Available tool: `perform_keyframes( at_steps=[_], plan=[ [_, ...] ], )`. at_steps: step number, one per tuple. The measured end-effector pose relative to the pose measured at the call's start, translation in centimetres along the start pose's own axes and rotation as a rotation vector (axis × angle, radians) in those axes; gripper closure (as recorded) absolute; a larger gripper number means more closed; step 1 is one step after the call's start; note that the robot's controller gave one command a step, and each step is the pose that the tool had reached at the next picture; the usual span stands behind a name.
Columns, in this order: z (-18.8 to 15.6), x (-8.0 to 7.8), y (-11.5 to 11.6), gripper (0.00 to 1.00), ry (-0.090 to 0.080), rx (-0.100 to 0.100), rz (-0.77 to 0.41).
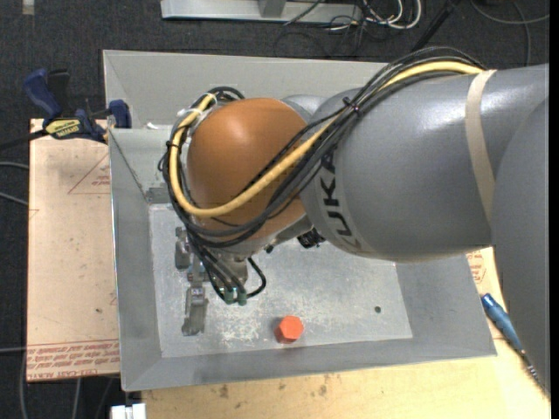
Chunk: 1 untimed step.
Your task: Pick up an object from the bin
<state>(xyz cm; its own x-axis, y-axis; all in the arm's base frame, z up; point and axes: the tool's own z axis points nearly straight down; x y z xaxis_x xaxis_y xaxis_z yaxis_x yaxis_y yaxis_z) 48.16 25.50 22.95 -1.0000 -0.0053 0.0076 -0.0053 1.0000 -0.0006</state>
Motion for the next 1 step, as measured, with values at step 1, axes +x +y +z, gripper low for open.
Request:
perform_keyframes(
  at_steps=[1],
  plan=[
    [9.12,-2.72,-7.10,0.00,-0.001,0.004,-0.080]
  ],
)
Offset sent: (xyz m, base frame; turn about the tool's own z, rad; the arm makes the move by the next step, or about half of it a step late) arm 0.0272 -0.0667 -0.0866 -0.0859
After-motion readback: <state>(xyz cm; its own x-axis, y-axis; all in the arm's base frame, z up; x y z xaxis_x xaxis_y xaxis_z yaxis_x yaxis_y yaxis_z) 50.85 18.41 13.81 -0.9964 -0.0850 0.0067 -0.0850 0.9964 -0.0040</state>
